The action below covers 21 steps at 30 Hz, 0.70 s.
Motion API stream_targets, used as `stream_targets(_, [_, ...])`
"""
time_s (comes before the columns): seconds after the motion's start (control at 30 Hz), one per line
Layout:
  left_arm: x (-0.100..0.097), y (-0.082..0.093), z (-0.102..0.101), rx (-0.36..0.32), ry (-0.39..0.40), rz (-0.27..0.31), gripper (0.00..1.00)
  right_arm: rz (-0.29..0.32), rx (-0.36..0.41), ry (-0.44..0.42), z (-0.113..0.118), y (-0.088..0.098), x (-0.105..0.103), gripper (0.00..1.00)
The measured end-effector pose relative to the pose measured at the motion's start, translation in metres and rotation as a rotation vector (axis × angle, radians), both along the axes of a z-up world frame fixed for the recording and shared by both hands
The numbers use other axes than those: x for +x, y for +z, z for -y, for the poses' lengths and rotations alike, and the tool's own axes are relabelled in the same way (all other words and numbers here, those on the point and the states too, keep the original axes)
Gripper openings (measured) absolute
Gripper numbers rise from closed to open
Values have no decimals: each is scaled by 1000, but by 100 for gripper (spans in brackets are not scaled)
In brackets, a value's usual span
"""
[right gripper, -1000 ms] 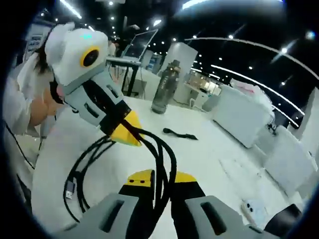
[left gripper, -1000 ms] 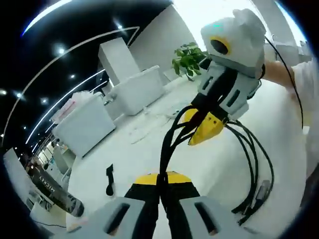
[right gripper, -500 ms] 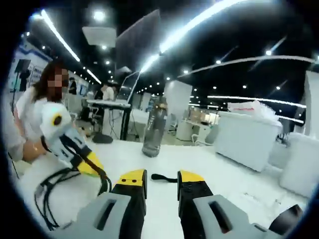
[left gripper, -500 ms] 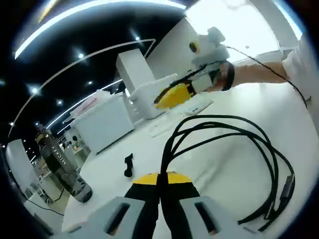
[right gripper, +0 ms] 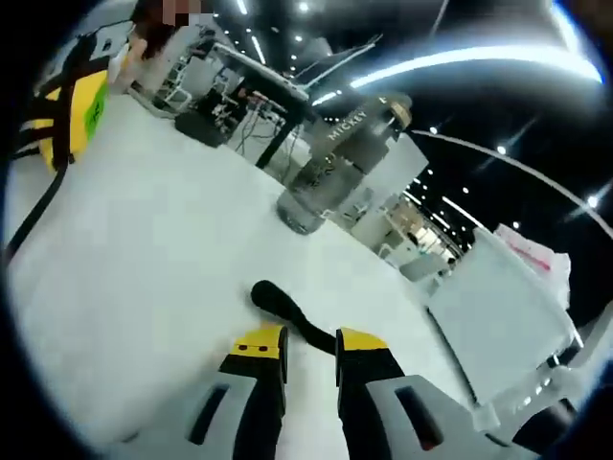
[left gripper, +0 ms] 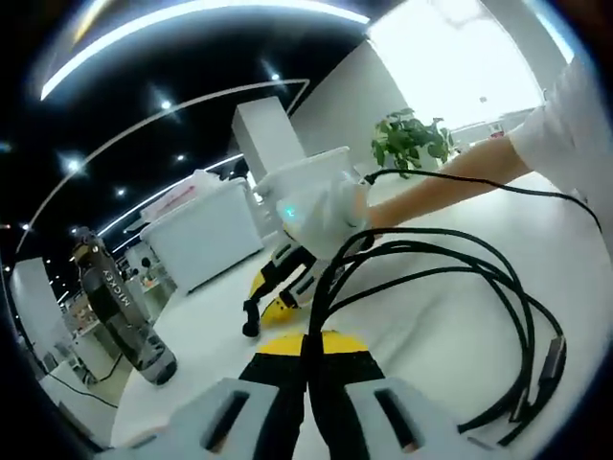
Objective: Coil the Type-C to USB data cable on the desktop and secure it with Velcro straps.
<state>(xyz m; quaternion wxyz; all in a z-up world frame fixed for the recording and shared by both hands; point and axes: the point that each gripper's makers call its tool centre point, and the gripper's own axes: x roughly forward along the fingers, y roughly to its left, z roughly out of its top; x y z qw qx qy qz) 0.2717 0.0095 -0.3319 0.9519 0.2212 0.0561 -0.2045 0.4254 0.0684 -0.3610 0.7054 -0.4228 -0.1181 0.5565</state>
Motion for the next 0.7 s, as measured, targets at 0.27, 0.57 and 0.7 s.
stream_targets(0.27, [-1, 2, 0, -9, -5, 7, 5, 101, -35, 60, -23, -1, -1, 2])
stream_targets(0.57, [-2, -3, 3, -24, -22, -14, 5, -51, 86, -47, 21, 22, -4, 0])
stream_targets(0.7, [-1, -7, 11, 1, -41, -22, 5, -109, 159, -83, 75, 44, -16, 0])
